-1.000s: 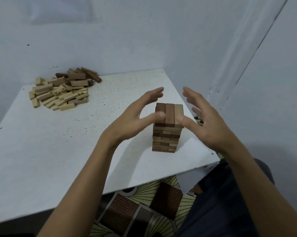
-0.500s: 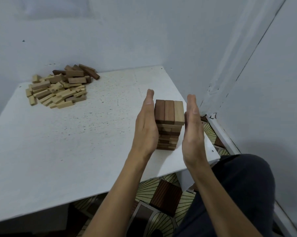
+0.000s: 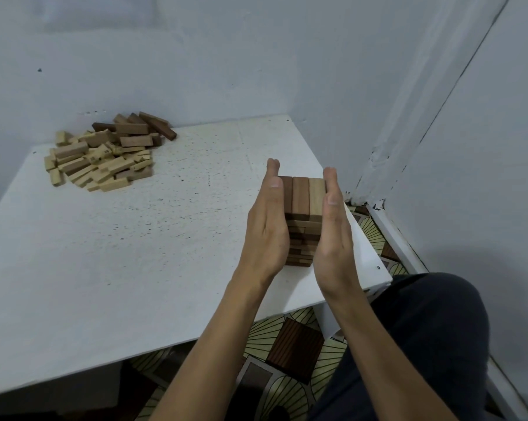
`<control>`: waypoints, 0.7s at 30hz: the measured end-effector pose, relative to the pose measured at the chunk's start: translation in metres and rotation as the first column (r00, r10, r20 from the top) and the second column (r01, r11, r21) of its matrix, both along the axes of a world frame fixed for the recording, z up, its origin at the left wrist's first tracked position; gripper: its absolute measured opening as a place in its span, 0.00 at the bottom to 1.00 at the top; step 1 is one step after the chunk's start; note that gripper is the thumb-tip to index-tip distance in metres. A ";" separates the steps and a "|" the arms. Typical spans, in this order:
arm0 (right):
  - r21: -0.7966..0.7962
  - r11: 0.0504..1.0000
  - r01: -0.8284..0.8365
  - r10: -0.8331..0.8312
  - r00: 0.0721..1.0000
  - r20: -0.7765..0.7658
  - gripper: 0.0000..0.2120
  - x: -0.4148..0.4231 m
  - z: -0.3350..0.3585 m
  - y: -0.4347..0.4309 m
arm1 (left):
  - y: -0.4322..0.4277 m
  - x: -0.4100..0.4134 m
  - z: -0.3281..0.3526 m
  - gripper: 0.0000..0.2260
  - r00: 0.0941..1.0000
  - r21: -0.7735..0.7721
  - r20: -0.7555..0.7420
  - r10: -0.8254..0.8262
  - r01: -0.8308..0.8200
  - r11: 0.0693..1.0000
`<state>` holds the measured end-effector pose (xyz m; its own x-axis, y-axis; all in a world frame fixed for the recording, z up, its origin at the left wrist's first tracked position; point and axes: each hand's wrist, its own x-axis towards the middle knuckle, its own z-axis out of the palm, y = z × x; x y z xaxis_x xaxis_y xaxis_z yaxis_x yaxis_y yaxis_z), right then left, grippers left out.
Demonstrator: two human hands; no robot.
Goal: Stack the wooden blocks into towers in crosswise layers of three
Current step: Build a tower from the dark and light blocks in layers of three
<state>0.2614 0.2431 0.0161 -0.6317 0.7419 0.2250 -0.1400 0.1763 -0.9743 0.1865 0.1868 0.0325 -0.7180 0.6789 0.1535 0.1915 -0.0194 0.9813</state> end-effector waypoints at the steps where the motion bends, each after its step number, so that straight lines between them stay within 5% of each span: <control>1: -0.001 1.000 0.002 -0.002 1.000 0.000 0.27 0.000 0.000 0.000 | 0.000 0.000 0.000 0.26 1.000 -0.002 0.002 -0.002 0.002 1.000; 21: -0.017 1.000 -0.003 0.004 0.998 0.059 0.26 0.016 -0.007 0.018 | -0.012 -0.022 -0.011 0.28 0.996 0.002 0.055 -0.064 0.064 0.998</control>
<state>0.2770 0.2610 0.0093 -0.6459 0.7431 0.1749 -0.0827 0.1596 -0.9837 0.1645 0.1747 0.0216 -0.6807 0.7234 0.1157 0.1358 -0.0306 0.9903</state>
